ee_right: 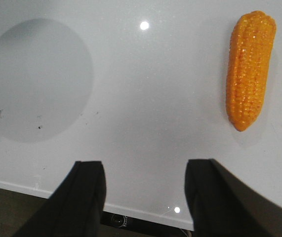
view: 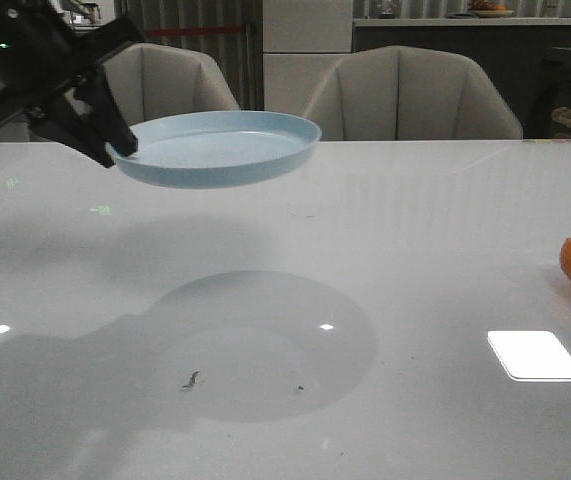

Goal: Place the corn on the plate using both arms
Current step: 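Carry the plate toward the table center and set it down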

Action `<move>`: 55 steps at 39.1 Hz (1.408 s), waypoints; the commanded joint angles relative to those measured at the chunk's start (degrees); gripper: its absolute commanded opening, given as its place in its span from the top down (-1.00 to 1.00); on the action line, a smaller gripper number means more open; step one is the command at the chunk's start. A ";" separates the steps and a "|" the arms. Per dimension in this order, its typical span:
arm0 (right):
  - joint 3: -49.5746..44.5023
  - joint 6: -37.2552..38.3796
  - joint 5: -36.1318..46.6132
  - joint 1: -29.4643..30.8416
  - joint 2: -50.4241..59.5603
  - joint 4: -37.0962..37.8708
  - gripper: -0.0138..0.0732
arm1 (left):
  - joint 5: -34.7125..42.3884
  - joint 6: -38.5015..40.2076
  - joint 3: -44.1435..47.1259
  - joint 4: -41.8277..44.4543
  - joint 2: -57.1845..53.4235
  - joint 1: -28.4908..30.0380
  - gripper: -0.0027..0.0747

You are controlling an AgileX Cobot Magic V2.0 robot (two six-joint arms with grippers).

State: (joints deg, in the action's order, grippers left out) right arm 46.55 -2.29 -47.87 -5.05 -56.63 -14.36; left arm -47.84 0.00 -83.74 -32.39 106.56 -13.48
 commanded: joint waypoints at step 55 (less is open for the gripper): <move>1.97 -0.16 2.43 -0.11 0.35 -1.02 -0.41 | 3.19 0.00 -1.96 10.67 6.32 -10.65 0.04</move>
State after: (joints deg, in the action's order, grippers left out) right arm 46.55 -2.16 -47.87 -5.05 -56.63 -14.36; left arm -45.19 0.00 -83.79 -21.27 116.09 -23.84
